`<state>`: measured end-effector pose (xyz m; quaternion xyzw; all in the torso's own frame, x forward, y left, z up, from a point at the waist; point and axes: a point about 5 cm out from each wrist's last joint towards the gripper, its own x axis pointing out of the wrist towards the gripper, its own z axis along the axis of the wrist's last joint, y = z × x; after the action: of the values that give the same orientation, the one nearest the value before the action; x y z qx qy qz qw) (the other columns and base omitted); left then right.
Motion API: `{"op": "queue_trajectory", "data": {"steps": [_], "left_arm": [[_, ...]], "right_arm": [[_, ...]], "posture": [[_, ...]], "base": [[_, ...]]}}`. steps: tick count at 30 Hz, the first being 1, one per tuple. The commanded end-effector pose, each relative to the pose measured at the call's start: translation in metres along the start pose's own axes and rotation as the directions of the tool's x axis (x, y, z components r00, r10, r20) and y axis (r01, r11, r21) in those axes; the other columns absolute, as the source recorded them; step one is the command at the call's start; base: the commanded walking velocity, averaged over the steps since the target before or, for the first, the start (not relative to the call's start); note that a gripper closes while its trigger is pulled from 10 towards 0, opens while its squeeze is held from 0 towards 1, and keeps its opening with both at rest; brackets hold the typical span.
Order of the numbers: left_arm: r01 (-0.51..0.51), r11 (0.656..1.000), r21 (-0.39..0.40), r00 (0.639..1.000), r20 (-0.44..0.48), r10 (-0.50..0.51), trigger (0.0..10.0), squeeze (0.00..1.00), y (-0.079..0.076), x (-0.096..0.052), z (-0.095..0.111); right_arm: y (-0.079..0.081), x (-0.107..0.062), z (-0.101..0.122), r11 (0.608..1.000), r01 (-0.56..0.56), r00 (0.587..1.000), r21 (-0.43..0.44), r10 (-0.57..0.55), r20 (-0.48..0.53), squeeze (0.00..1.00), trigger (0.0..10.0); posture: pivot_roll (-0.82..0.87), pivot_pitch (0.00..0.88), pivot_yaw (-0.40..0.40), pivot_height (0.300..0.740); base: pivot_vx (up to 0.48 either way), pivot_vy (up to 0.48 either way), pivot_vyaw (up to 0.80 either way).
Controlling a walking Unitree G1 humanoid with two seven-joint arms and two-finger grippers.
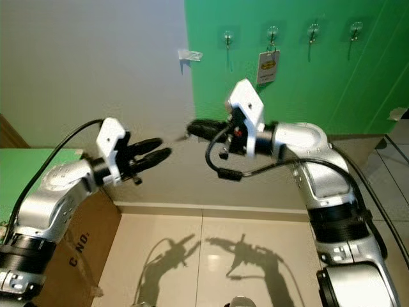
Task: Hang keys on a hook
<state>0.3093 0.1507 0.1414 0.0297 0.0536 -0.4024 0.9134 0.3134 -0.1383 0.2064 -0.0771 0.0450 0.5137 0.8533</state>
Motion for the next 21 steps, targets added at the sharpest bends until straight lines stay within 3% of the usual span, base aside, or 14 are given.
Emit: {"op": "queue_trajectory", "data": {"steps": [1, 6, 7, 8, 9, 10, 12, 13, 14, 15, 18, 21], "left_arm": [[-0.085, 0.996, 0.02, 0.996, 0.0, 0.085, 10.0, 0.0, 0.008, -0.007, -0.001], [-0.205, 0.979, 0.005, 0.979, 0.003, 0.205, 10.0, 0.0, 0.013, -0.011, -0.005], [-0.337, 0.941, -0.038, 0.941, 0.019, 0.338, 10.0, 0.0, 0.021, -0.013, -0.006], [-0.337, 0.941, -0.038, 0.941, 0.019, 0.338, 10.0, 0.0, 0.021, -0.013, -0.006], [-0.473, 0.879, -0.067, 0.88, 0.024, 0.475, 10.0, 0.0, 0.026, -0.015, -0.009], [-0.539, 0.838, -0.083, 0.84, 0.019, 0.542, 10.0, 0.0, 0.026, -0.017, -0.012], [-0.609, 0.784, -0.124, 0.79, -0.002, 0.613, 10.0, 0.0, 0.022, -0.021, -0.021], [-0.638, 0.763, -0.1, 0.768, -0.014, 0.64, 10.0, 0.0, 0.013, -0.023, -0.028], [-0.638, 0.763, -0.1, 0.768, -0.014, 0.64, 10.0, 0.0, 0.013, -0.023, -0.028], [-0.647, 0.757, -0.095, 0.761, -0.021, 0.648, 10.0, 0.0, 0.01, -0.025, -0.032], [-0.64, 0.759, -0.123, 0.768, -0.069, 0.636, 10.0, 0.0, -0.013, -0.031, -0.05], [-0.628, 0.773, -0.094, 0.778, -0.1, 0.62, 10.0, 0.0, -0.029, -0.037, -0.064]], "right_arm": [[0.0, -0.002, -0.003, 0.998, 0.06, 0.998, -0.011, -0.059, 0.015, 0.0, 0.0], [-0.004, -0.003, -0.016, 0.978, 0.206, 0.978, -0.01, -0.206, 0.015, 0.0, 0.0], [-0.004, -0.003, -0.022, 0.95, 0.313, 0.949, -0.01, -0.312, 0.032, 0.0, 0.0], [-0.004, -0.003, -0.022, 0.95, 0.313, 0.949, -0.01, -0.312, 0.032, 0.0, 0.0], [-0.004, -0.003, -0.03, 0.893, 0.449, 0.892, 0.011, -0.449, 0.045, 0.0, 0.0], [-0.003, -0.004, -0.035, 0.856, 0.518, 0.855, -0.01, -0.517, 0.042, 0.0, 0.0], [0.002, -0.007, -0.046, 0.788, 0.616, 0.787, 0.0, -0.615, 0.049, 0.0, 0.0], [0.006, -0.013, -0.056, 0.718, 0.695, 0.717, 0.041, -0.696, 0.04, 0.0, 0.0], [0.006, -0.013, -0.056, 0.718, 0.695, 0.717, 0.041, -0.696, 0.04, 0.0, 0.0], [0.008, -0.015, -0.061, 0.691, 0.721, 0.69, 0.053, -0.723, 0.034, 0.0, 0.0], [0.017, -0.035, -0.087, 0.549, 0.827, 0.555, 0.118, -0.832, -0.023, 0.0, 0.0], [0.028, -0.049, -0.105, 0.482, 0.867, 0.491, 0.126, -0.87, -0.047, 0.0, 0.0]], "posture": [[-0.25, 0.027, 0.103, 0.74], [-0.24, 0.025, 0.109, 0.74], [-0.24, 0.023, 0.109, 0.74], [-0.24, 0.023, 0.109, 0.74], [-0.24, 0.022, 0.111, 0.74], [-0.24, 0.022, 0.111, 0.74], [-0.24, 0.018, 0.113, 0.74], [-0.24, 0.017, 0.112, 0.74], [-0.24, 0.017, 0.112, 0.74], [-0.24, 0.014, 0.114, 0.74], [-0.23, 0.014, 0.114, 0.74], [-0.23, 0.014, 0.117, 0.74]], "base": [[0.0, 0.0, 0.0], [0.0, 0.0, 0.0], [0.0, 0.0, 0.0], [0.0, 0.0, 0.0], [0.0, 0.0, 0.0], [0.0, 0.0, 0.0], [0.0, 0.0, 0.0], [0.0, 0.0, 0.0], [0.0, 0.0, 0.0], [0.0, 0.0, 0.0], [0.0, 0.0, 0.0], [0.0, 0.0, 0.0]]}}
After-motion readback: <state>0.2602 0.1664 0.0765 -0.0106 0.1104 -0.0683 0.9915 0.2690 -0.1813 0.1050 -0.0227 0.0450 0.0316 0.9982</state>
